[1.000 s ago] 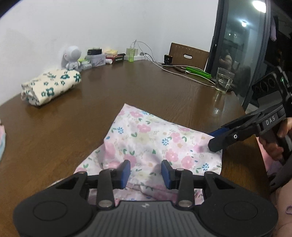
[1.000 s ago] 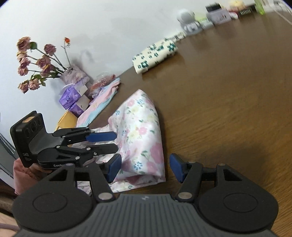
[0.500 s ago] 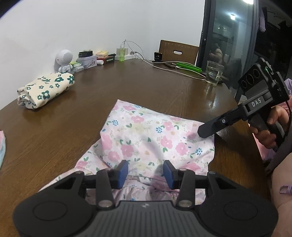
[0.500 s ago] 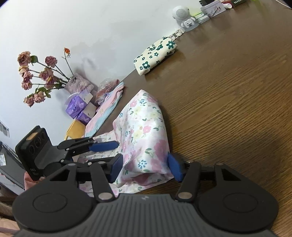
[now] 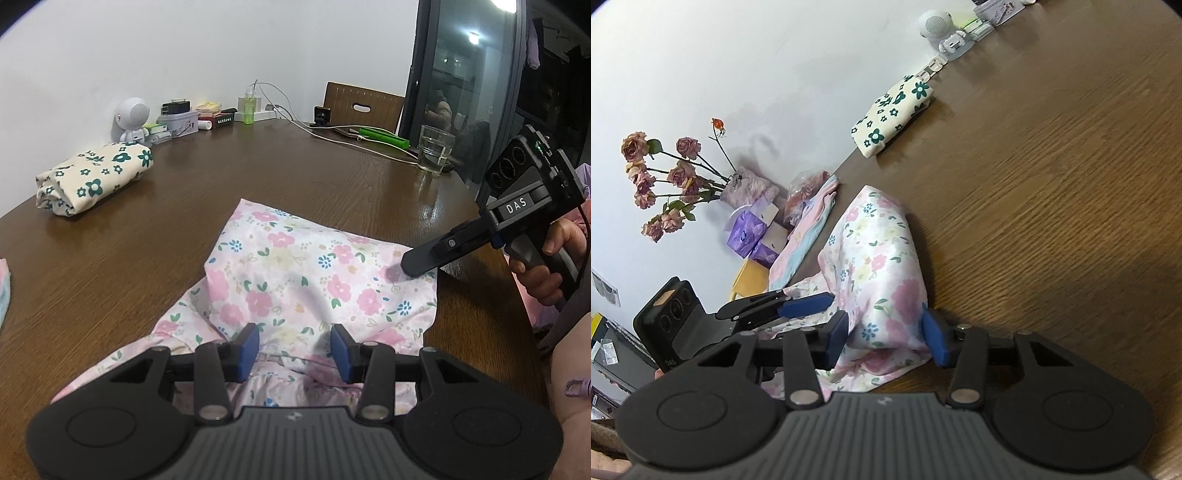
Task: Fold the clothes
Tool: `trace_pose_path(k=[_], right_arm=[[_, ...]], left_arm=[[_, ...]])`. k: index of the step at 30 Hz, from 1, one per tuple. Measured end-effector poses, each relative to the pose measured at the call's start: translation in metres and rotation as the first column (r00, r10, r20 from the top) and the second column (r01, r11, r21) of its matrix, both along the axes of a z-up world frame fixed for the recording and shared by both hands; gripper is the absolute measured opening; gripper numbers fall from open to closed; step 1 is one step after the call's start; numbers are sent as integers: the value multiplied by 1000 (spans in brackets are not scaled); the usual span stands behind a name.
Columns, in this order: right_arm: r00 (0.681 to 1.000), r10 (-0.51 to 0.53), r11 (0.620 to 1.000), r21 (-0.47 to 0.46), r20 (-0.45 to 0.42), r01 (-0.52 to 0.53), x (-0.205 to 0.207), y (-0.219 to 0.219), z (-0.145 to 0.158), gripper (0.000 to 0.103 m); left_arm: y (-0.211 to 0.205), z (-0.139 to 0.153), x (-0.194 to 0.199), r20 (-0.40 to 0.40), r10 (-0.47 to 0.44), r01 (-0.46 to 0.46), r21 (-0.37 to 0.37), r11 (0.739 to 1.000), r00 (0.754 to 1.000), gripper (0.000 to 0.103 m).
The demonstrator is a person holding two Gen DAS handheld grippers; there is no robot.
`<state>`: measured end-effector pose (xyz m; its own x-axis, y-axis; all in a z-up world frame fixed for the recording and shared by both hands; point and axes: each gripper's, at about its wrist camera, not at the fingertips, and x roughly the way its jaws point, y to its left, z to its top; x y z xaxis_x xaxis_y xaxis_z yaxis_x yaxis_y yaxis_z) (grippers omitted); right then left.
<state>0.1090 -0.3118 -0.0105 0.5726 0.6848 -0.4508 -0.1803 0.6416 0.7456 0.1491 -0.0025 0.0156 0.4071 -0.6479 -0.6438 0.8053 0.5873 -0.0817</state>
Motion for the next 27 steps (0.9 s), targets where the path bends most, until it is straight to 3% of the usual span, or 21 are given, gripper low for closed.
trace_pose_path(k=[6, 11, 24, 27], right_arm=[[1000, -1, 1000, 7, -10, 2, 1, 1, 0, 41], [999, 26, 1000, 13, -24, -25, 4, 11, -2, 31], [998, 1, 1000, 29, -55, 1, -4, -1, -3, 30], [997, 5, 999, 40, -79, -2, 0, 1, -7, 17]], left_arm=[[1, -1, 0, -4, 1, -1, -8, 1000, 1000, 41], [1, -1, 0, -3, 3, -3, -7, 1000, 1000, 42], [0, -1, 0, -3, 11, -11, -11, 1000, 1000, 42], [-2, -1, 0, -2, 15, -15, -12, 1000, 1000, 43]])
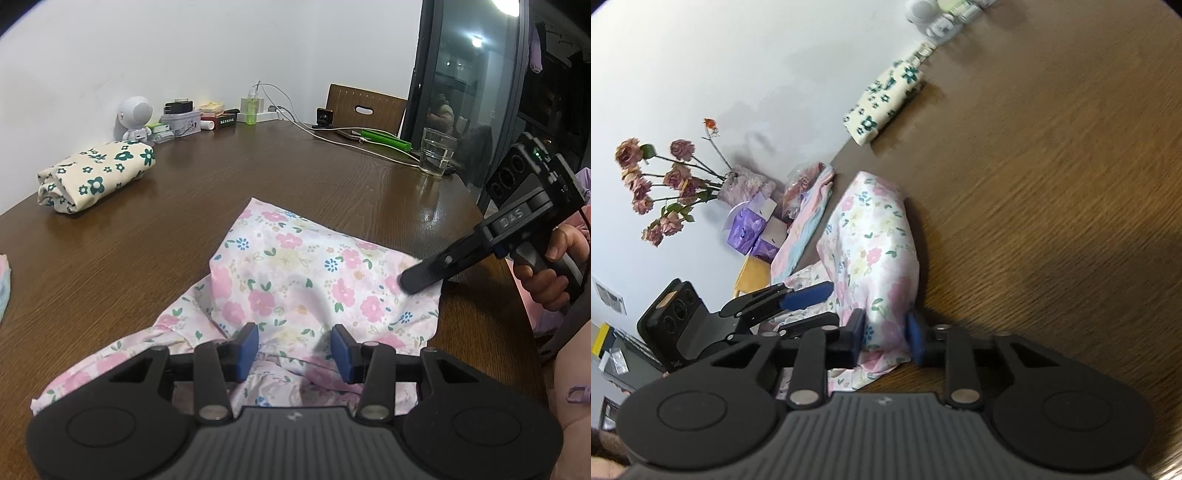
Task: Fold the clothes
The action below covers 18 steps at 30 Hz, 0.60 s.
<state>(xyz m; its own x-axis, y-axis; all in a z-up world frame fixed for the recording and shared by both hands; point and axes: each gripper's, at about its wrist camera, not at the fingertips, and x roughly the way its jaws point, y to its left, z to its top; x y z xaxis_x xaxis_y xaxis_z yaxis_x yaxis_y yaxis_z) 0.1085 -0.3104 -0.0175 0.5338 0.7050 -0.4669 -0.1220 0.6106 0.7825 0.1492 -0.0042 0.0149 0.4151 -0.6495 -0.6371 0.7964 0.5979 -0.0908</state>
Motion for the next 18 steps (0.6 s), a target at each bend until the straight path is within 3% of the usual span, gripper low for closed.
trace_pose_path(k=[2, 6, 10, 15, 18], right_arm=[[1000, 0, 1000, 4, -9, 0, 2, 1, -3, 9], [998, 11, 998, -70, 59, -7, 2, 4, 13, 5], [982, 59, 966, -257, 178, -11, 3, 16, 39, 5], [939, 175, 871, -492, 296, -8, 0, 33, 75, 5], [903, 264, 772, -636, 340, 13, -5, 47, 93, 5]], left_arm=[[-1, 0, 0, 0, 3, -3, -1, 1000, 1000, 44], [-3, 0, -1, 1, 8, -8, -3, 1000, 1000, 47], [-4, 10, -7, 36, 10, -9, -18, 1000, 999, 47], [-7, 18, -14, 72, 7, -7, -4, 1000, 997, 47], [-9, 19, -15, 78, 11, -12, 9, 1000, 997, 47]])
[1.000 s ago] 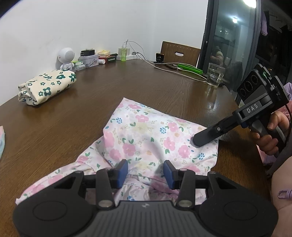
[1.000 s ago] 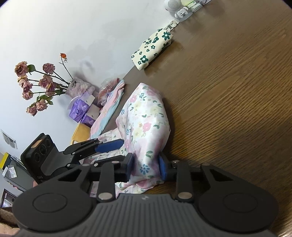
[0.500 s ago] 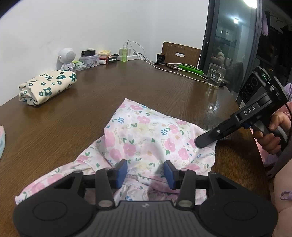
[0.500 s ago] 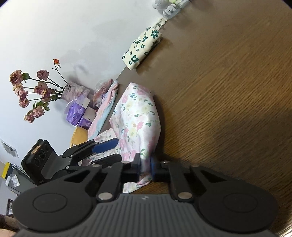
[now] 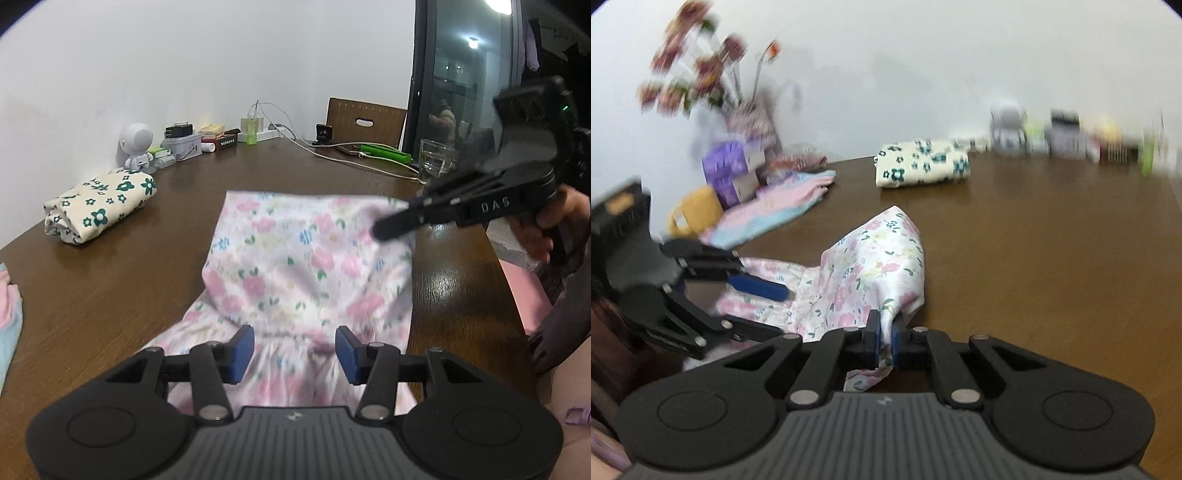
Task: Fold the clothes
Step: 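Lift the ruffled end with the left gripper and fold it over the bundle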
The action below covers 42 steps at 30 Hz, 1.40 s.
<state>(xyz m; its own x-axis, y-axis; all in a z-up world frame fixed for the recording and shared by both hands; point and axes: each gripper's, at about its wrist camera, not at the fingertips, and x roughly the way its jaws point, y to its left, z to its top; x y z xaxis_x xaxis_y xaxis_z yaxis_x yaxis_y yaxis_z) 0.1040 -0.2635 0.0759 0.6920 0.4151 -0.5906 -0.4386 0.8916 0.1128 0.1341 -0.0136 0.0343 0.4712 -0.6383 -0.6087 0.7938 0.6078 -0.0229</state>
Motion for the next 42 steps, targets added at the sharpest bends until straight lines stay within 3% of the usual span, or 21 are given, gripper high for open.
trace_pose_path(k=[3, 5, 8, 11, 14, 18, 20, 28, 30, 36, 38, 40, 41, 42], right_arm=[[994, 61, 980, -194, 86, -43, -8, 17, 15, 5], [983, 121, 940, -333, 136, -70, -15, 32, 22, 5], [961, 216, 872, -476, 174, -110, -26, 56, 28, 5], [936, 304, 823, -544, 176, -165, -36, 76, 30, 5], [924, 340, 811, -552, 174, -194, -38, 87, 30, 5], [923, 342, 816, -543, 176, -199, -42, 91, 28, 5], [924, 340, 815, -544, 174, -198, -41, 90, 28, 5], [922, 351, 815, -539, 166, -213, -43, 91, 29, 5], [922, 350, 816, -537, 166, -213, -43, 90, 29, 5], [922, 350, 817, -534, 163, -216, -43, 91, 28, 5], [923, 349, 819, -532, 161, -216, -43, 91, 28, 5], [923, 349, 821, -529, 162, -217, -43, 90, 27, 5], [923, 349, 821, -527, 162, -218, -43, 90, 27, 5], [922, 351, 821, -527, 162, -220, -44, 90, 27, 5]], left_arm=[[2, 4, -2, 15, 14, -14, 6, 1000, 1000, 47], [6, 7, -3, 25, 25, -25, 8, 1000, 999, 47], [11, 9, -5, 31, 44, -45, 19, 999, 999, 47], [14, 5, -6, 24, 58, -59, 35, 998, 998, 47], [19, 6, -7, 32, 49, -50, 10, 999, 998, 48], [25, 11, -10, 57, 52, -50, -31, 998, 997, 68], [26, 15, -12, 78, 67, -64, -42, 997, 995, 73], [5, 1, -23, 89, -20, 16, 43, 999, 996, 80], [4, -4, -21, 79, -23, 18, 59, 998, 997, 85], [-1, -25, -14, 1, -27, 27, 116, 993, 1000, 84], [2, -27, -11, -21, -7, 9, 100, 995, 1000, 76], [5, -24, -13, -17, 20, -19, 97, 995, 1000, 51], [6, -23, -14, -15, 29, -28, 93, 995, 999, 33], [8, -21, -15, -13, 38, -37, 89, 995, 999, 25]])
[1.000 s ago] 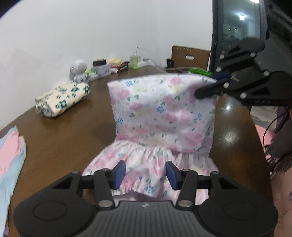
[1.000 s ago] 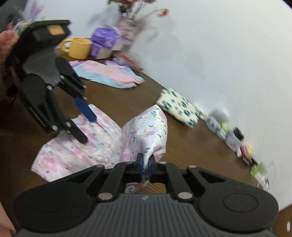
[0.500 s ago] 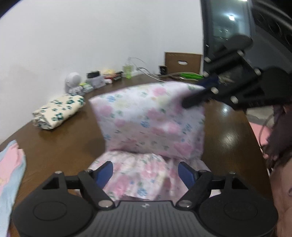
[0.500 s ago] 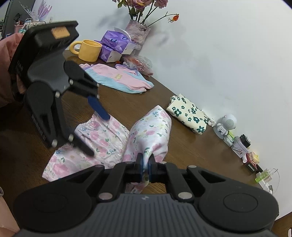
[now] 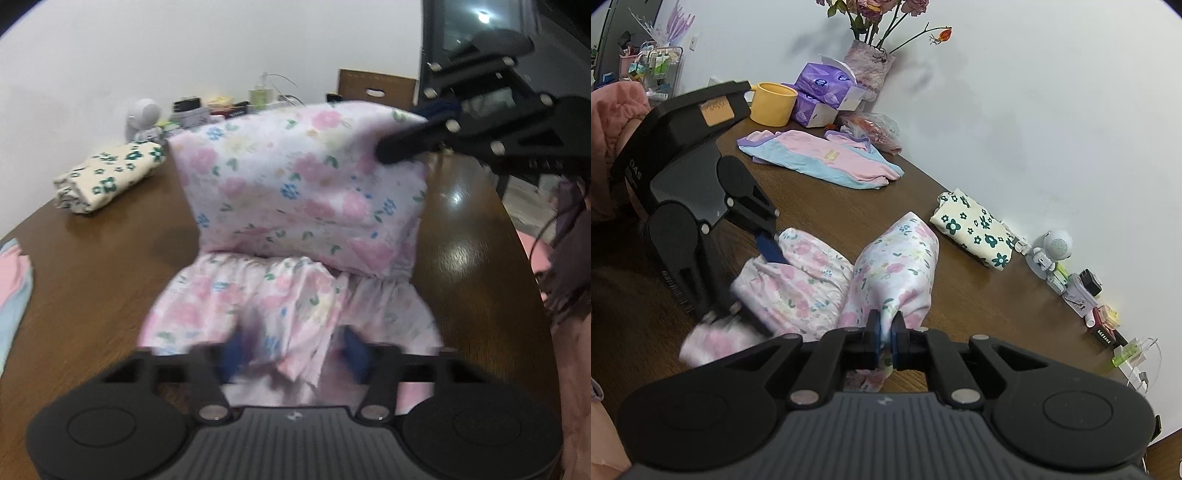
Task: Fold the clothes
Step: 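Lift the ruffled end with the left gripper and fold it over the bundle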
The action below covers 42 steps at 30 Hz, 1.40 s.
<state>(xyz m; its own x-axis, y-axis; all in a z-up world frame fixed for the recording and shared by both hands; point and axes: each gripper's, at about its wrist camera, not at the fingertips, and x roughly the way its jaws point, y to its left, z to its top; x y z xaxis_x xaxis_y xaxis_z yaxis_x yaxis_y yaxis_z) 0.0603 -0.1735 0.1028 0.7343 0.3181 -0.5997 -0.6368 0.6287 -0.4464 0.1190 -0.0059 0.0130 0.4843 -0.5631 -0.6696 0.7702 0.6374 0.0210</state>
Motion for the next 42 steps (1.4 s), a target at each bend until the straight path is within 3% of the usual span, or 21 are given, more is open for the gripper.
trace_pose_path(k=[3, 10, 22, 29, 31, 35, 38, 42], right_arm=[[1000, 21, 1000, -3, 0, -21, -2, 2, 0, 5], [992, 128, 991, -40, -7, -128, -11, 19, 1, 5], [956, 261, 962, -46, -136, -269, -20, 52, -21, 6], [944, 264, 963, -5, -198, -271, -18, 57, -36, 6], [941, 266, 963, 5, -208, -271, -18, 58, -38, 7], [934, 275, 960, 17, -227, -278, -18, 59, -42, 7], [929, 283, 958, 21, -240, -286, -18, 60, -45, 8], [922, 286, 957, 26, -259, -290, -18, 61, -48, 10]], left_arm=[[-1, 1, -5, 17, 1, -1, 8, 1000, 1000, 20], [-3, 1, -11, 34, 3, -3, 12, 1000, 999, 20], [1, -1, -14, 35, 24, -23, -22, 999, 999, 23], [21, 7, -23, 41, 29, -28, -35, 999, 999, 49], [33, 12, -30, 53, 37, -34, -44, 998, 998, 49], [59, 27, -40, 90, 96, -88, -89, 992, 991, 49], [74, 46, -42, 114, 134, -113, -174, 978, 984, 49], [63, 67, -30, 144, 125, -91, -224, 970, 982, 51]])
